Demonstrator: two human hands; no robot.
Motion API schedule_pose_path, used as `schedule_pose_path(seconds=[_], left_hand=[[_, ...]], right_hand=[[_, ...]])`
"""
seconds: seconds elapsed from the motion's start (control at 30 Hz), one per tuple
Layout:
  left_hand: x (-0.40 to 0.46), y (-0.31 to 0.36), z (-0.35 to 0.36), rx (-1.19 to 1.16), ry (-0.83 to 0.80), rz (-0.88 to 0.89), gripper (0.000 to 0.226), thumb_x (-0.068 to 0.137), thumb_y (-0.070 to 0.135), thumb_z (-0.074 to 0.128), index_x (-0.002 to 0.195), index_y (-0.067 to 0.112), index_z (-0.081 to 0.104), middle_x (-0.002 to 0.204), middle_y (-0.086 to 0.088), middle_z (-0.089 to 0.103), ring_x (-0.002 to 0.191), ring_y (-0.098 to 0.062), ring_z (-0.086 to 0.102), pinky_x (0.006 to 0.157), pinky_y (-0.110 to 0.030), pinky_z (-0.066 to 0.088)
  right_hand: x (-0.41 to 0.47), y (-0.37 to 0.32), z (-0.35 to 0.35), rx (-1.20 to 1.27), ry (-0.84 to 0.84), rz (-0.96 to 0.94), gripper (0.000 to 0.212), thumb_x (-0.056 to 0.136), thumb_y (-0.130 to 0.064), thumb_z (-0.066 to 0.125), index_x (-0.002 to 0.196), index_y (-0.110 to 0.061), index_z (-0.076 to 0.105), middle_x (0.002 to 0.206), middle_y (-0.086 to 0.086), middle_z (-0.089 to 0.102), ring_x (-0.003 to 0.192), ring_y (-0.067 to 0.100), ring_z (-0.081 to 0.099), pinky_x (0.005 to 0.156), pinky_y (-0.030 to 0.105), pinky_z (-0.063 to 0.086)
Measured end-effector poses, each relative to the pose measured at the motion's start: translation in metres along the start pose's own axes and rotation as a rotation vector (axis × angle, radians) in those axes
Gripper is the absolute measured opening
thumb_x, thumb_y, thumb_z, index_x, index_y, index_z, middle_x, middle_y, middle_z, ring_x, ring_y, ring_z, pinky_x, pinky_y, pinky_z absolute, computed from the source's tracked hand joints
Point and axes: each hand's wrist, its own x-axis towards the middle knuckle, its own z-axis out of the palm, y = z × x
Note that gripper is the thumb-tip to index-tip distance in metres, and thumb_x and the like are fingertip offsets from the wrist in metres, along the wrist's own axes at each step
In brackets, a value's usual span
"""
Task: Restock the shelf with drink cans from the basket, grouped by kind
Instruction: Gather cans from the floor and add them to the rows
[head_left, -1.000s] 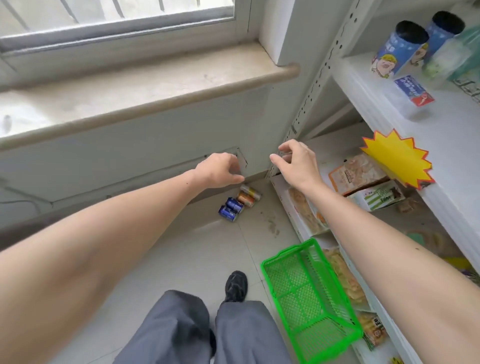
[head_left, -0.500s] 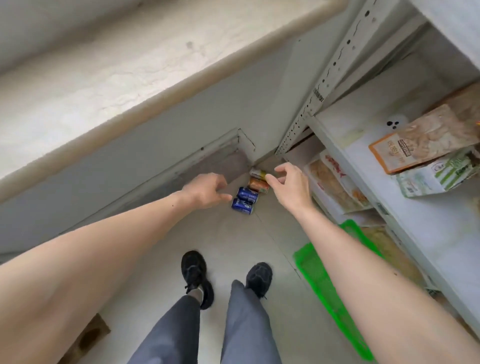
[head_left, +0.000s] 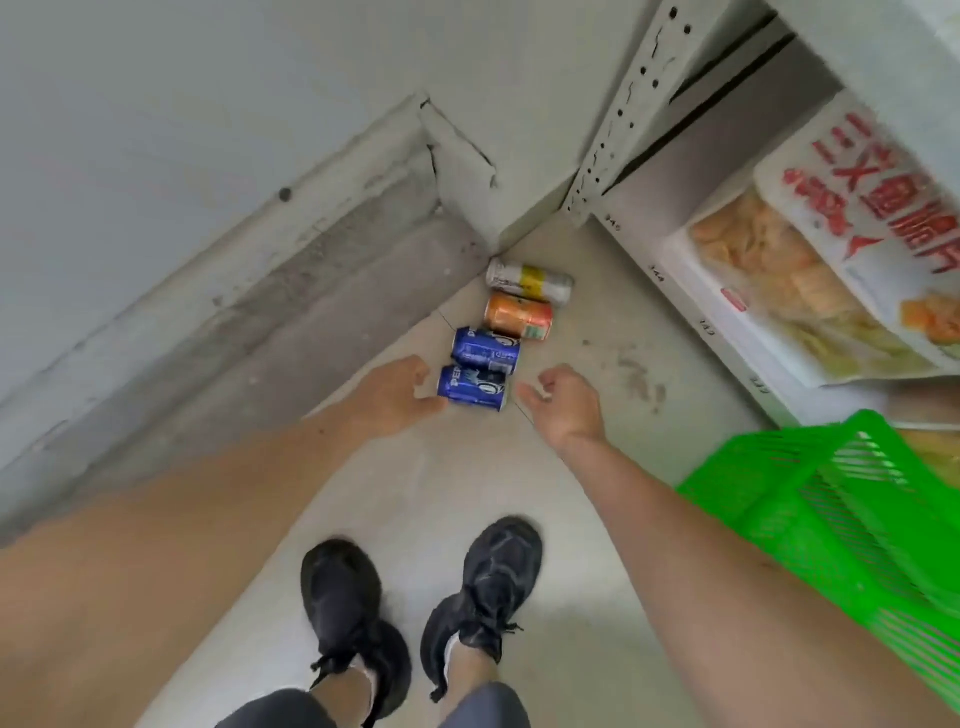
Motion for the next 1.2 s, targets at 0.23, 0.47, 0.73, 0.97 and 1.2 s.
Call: schedule_pose_path(seconds=[0.23, 0.47, 0.73, 0.97, 1.2], left_hand=[[0.101, -0.046, 0.065, 0.059, 0.026, -0.054, 0.064, 0.09, 0.038, 0.061, 0.139, 0.004, 0.037, 0.139, -0.015, 0.045, 0.126, -0.028, 0.045, 0.102, -0.035, 0.037], [0.134, -0.058, 0.095, 0.033, 0.042, -0.033, 0.055, 0.088, 0.037, 0.064, 0.129, 0.004, 0.048, 0.128, -0.015, 0.053, 0.113, -0.027, 0.054, 0.084, -0.028, 0.04], [0.122, -0.056, 0.093, -0.118, 0.019, -0.093, 0.056, 0.087, 0.033, 0.068, 0.125, 0.003, 0.04, 0.128, -0.013, 0.052, 0.114, -0.026, 0.053, 0.083, -0.03, 0.042], [0.066, -0.036, 0.062, -0.241, 0.018, -0.032, 0.052, 0.084, 0.034, 0.07, 0.112, 0.006, 0.035, 0.104, -0.005, 0.051, 0.099, -0.021, 0.057, 0.088, -0.04, 0.053], [-0.031, 0.046, -0.019, -0.208, 0.115, 0.102, 0.037, 0.084, 0.033, 0.071, 0.099, 0.008, 0.048, 0.075, 0.003, 0.049, 0.062, -0.002, 0.046, 0.053, -0.013, 0.037]], right_hand=[[0.087, 0.044, 0.084, 0.087, -0.045, 0.113, 0.048, 0.093, -0.04, 0.062, 0.127, -0.007, 0.054, 0.129, 0.012, 0.058, 0.119, 0.03, 0.055, 0.095, 0.032, 0.043], [0.114, 0.053, 0.116, 0.072, -0.064, 0.161, 0.036, 0.094, -0.041, 0.06, 0.087, -0.006, 0.064, 0.094, 0.017, 0.066, 0.094, 0.034, 0.061, 0.072, 0.03, 0.041], [0.099, 0.055, 0.117, 0.221, -0.103, 0.198, 0.043, 0.09, -0.037, 0.067, 0.062, -0.014, 0.045, 0.083, 0.014, 0.058, 0.081, 0.031, 0.057, 0.085, 0.045, 0.053], [0.041, 0.033, 0.071, 0.595, -0.251, 0.238, 0.028, 0.089, -0.026, 0.071, 0.084, -0.011, 0.048, 0.109, 0.013, 0.059, 0.104, 0.025, 0.06, 0.084, 0.042, 0.058], [-0.044, -0.018, -0.039, 0.683, -0.231, 0.146, 0.062, 0.075, -0.004, 0.082, 0.12, -0.011, 0.041, 0.105, 0.005, 0.059, 0.094, 0.019, 0.065, 0.091, 0.041, 0.055]])
